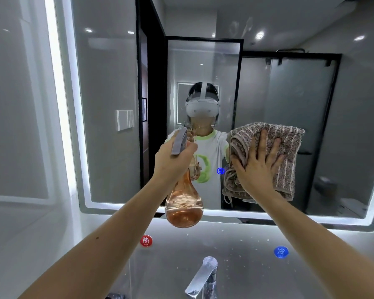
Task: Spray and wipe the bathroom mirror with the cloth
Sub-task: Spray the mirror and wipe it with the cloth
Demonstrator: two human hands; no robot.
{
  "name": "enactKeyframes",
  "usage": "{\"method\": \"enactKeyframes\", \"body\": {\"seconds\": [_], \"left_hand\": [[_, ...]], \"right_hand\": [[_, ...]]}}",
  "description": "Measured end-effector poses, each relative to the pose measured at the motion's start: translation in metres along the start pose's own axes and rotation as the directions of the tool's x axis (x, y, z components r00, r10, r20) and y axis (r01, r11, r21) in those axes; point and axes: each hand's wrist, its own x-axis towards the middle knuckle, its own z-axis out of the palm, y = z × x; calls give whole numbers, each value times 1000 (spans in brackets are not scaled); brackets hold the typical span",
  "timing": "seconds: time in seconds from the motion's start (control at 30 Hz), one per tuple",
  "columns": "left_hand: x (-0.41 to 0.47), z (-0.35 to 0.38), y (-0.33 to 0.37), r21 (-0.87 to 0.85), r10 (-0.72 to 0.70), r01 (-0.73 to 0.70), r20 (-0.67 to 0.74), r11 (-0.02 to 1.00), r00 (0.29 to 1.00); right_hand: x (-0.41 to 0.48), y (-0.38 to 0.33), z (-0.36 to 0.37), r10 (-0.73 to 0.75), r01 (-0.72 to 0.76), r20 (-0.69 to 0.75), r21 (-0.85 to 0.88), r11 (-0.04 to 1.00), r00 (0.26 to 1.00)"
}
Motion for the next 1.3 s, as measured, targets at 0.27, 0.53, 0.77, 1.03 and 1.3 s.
{"method": "enactKeyframes", "body": {"seconds": [0.27, 0.53, 0.77, 1.03, 1.3], "left_hand": [[0, -43, -25, 23, -14, 15, -46, 1000, 999], [-1, -93, -45, 42, 23, -14, -224, 999, 974], [-7, -113, -59, 0, -50, 52, -290, 999, 956], [-18, -87, -72, 12, -46, 51, -246, 999, 968], [-14, -63, -54, -29, -14, 8, -204, 1000, 979]], "right_hand": [[44, -62, -5, -305, 294, -80, -123, 948, 949], [43, -136, 10, -381, 370, -70, -131, 920, 922], [3, -166, 57, -500, 484, -78, -165, 859, 862], [-41, -99, 89, -582, 553, -92, -223, 803, 808], [-12, -37, 48, -571, 531, -130, -247, 811, 811]]}}
